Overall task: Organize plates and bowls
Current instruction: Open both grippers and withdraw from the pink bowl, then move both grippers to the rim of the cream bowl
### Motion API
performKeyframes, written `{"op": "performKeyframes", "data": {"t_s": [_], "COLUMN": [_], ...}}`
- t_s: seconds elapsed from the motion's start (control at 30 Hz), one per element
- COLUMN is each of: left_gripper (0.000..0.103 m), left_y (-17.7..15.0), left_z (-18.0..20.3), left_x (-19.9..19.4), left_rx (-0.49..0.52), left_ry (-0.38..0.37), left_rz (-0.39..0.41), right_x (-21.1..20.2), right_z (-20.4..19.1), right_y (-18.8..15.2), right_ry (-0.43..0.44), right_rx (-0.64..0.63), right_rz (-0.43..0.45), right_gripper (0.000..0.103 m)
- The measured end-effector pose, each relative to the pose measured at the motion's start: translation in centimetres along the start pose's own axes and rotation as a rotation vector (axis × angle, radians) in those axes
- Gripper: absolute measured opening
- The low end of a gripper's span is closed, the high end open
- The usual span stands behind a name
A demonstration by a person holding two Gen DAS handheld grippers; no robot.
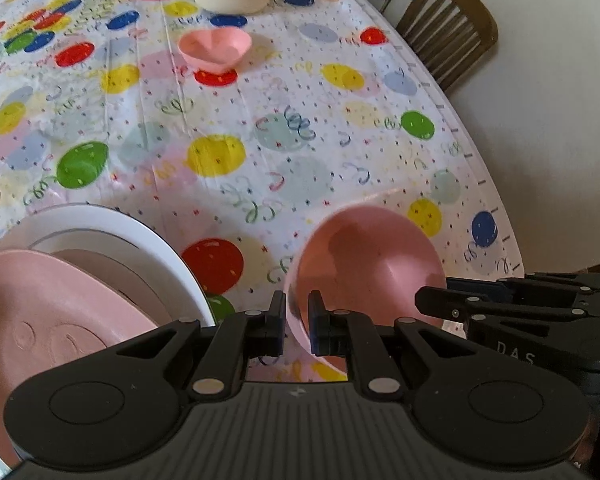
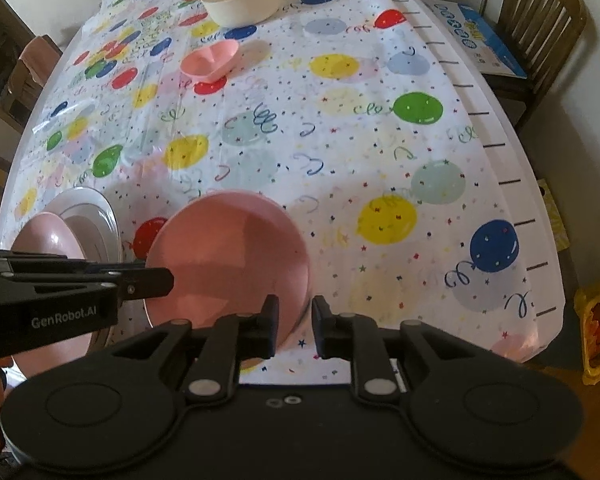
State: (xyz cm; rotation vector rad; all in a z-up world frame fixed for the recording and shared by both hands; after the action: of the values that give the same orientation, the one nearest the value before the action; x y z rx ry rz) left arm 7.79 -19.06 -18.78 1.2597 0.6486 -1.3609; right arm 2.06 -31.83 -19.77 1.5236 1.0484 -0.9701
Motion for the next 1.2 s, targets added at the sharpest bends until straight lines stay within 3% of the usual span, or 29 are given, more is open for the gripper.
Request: {"op": "performKeyframes", "data": {"t_s": [0.23, 0.47, 0.73, 0.83, 0.97, 1.13, 1.2], "left_gripper": [0.011, 0.011, 0.014, 0.026, 0.061, 0.063, 0.066], "left_y": [0.5, 2.0, 3.9, 4.8, 6.1, 8.2, 9.2], "left_z": [-0.1, 0.3, -0.7, -1.3, -1.8, -2.5, -2.8], "left_x": [-1.7, -4.4, -6.7, -7.7, -9.2, -9.7, -9.6], "left_rx": [0.026, 0.068, 0.051, 0.032, 0.007, -0.027, -0.054], "left_ry": [-0.019, -0.036, -0.024, -0.018, 0.008, 0.043, 0.056], "left_rz": [0.048, 0.148, 0.222, 0.258, 0.314, 0.349, 0.357], "right_x": [-1.6, -3.6, -5.8, -6.6, -7.3, -7.7, -7.8], "right_z": [-0.5, -1.6, -2.8, -3.4, -3.8, -4.0, -3.9], "right_y": [1.2, 2.9, 5.0, 6.0, 7.6, 10.1, 11.2], "right_ry": [0.003, -0.002, -0.002, 0.004, 0.005, 0.016, 0.018], "right_rx": [-0.016, -0.049, -0.052, -0.062, -0.064, -0.096, -0.109], "right_rz": [0.05, 0.117, 0.191, 0.225, 0.258, 0.289, 0.303], "right_gripper": [0.025, 0.029, 0.035, 0.037, 0.046, 0.054, 0.063]}}
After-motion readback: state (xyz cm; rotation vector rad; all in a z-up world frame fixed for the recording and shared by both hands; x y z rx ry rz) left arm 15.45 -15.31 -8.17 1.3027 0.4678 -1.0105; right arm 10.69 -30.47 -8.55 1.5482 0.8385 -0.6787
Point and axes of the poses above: each gripper's, at about its wrist camera, not at the fingertips, and x roughly the way its jaws point, z to its right, y to its top, the point moved 8 cm from there along x, roughly the way its jaws point, and after that the axes turned 2 degrees about -z, right-handed, at the moved point
